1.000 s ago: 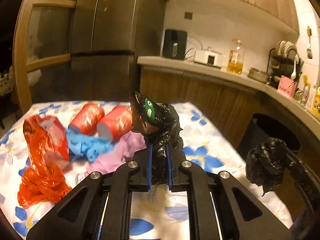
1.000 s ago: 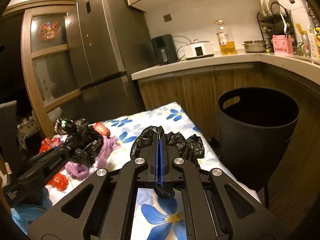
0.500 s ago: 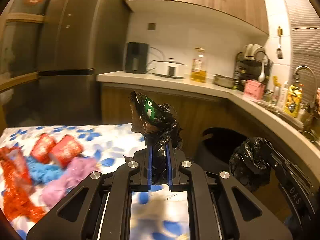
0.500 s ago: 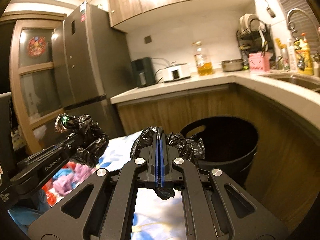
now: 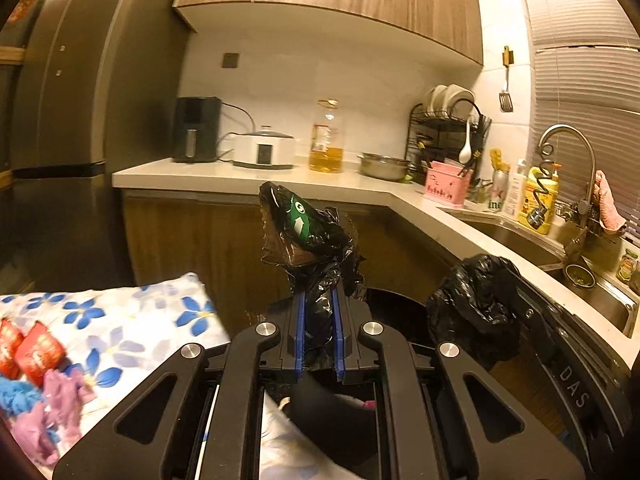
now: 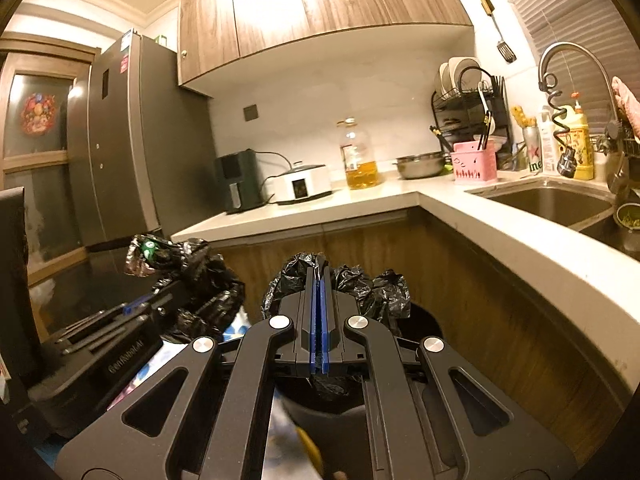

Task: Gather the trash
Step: 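Carry both black bags over the bin and open both tools to drop them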

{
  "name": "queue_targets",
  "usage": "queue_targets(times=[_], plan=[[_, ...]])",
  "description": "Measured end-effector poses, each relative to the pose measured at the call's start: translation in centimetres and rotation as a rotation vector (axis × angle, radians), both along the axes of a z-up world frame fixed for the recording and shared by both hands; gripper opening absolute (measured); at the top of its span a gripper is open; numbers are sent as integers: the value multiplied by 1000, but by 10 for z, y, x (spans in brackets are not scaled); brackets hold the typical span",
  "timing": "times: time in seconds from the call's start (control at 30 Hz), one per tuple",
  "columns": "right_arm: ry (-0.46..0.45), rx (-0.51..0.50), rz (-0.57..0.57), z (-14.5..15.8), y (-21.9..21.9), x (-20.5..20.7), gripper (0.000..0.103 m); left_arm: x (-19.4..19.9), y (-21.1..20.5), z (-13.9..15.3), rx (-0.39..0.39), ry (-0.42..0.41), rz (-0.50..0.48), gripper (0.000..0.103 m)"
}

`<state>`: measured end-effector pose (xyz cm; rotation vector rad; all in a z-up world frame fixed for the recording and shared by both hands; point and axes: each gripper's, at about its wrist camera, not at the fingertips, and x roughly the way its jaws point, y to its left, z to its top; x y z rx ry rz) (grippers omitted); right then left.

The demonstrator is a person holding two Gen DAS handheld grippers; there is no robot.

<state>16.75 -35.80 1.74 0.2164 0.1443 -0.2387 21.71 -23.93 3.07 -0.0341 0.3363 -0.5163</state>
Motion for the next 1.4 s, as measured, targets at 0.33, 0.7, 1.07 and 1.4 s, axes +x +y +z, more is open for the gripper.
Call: queue_targets(times=[0.33,0.7,1.07,1.4], plan=[[24,12,-14,-7,-25,20,2,19,-32,-14,31,24,-34,11],[51,23,-3,-16,-33,38,2,35,-44,-20,51,36,-42,11],[78,38,0,-22,-41,49,2,44,-55,-29,74,46,-91,13],[92,44,-3,-28,-44,56,3,53,-56,-38,89,68,-107,21]])
